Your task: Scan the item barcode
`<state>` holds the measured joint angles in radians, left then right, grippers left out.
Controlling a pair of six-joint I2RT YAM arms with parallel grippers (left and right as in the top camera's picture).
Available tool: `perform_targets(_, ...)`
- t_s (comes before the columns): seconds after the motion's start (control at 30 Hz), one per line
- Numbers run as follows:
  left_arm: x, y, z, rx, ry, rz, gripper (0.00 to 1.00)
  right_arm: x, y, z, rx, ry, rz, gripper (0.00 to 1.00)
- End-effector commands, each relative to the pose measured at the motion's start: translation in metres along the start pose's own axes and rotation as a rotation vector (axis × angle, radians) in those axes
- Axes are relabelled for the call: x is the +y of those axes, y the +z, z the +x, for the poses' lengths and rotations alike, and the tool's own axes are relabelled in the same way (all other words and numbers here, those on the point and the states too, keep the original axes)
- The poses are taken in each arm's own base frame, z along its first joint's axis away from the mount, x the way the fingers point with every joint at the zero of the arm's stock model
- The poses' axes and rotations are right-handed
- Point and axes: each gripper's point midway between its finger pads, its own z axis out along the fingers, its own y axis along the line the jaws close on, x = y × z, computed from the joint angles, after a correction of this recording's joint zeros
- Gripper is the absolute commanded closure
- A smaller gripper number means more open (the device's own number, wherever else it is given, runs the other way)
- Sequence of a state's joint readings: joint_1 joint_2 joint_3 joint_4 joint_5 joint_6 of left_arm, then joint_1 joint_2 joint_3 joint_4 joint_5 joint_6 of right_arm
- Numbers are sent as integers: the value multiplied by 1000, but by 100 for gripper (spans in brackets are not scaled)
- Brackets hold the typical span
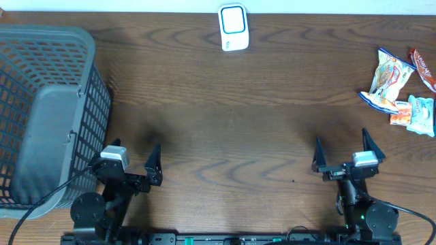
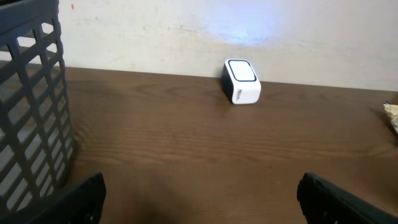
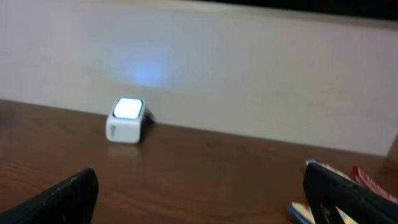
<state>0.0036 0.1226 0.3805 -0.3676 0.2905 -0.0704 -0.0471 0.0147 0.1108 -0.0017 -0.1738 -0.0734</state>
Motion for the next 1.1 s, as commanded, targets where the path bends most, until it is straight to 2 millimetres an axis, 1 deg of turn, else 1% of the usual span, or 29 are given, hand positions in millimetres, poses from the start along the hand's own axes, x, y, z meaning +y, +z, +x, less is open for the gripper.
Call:
perform_targets(0.0,-3,0,0,-1,16,19,2,-4,2,19,29,-4,31,1)
perform_targets(0.1,-3,0,0,0,15,19,2,-6,3,35,61,0,47,1)
perform_targets(0.2,-3,0,0,0,15,19,2,-14,2,53,110,38,98,1)
perform_targets(0.33,-3,0,0,0,15,19,2,-17,0,68,173,56,121,1)
perform_targets(1.07,-3,0,0,0,15,19,2,-17,0,69,175,56,123,1)
